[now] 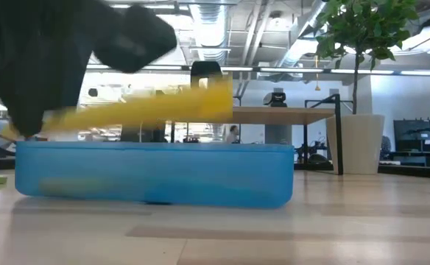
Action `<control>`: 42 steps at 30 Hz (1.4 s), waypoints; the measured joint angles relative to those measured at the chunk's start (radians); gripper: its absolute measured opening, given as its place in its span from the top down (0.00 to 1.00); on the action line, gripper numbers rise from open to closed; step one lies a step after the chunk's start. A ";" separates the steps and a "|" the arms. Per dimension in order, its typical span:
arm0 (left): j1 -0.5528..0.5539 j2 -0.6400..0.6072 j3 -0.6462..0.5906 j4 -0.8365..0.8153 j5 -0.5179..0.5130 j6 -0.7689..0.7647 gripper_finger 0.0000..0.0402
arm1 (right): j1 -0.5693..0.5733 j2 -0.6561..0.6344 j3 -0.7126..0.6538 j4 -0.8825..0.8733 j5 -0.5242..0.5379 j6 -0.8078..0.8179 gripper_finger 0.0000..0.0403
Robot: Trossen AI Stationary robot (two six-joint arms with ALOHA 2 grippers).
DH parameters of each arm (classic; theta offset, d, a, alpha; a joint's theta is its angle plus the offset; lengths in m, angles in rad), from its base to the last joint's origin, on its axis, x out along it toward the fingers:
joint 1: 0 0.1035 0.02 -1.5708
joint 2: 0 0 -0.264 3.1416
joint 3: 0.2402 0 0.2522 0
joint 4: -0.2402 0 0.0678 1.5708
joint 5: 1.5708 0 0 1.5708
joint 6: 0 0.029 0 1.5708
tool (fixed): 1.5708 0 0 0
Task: Pack school essentials
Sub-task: Put the yellow pen into the blue supply box, then put the light green sticky notes into the blue supply box
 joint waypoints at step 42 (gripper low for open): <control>0.184 -0.206 -0.191 0.006 -0.008 -0.007 0.59 | 0.016 -0.018 0.000 -0.010 0.000 -0.032 0.73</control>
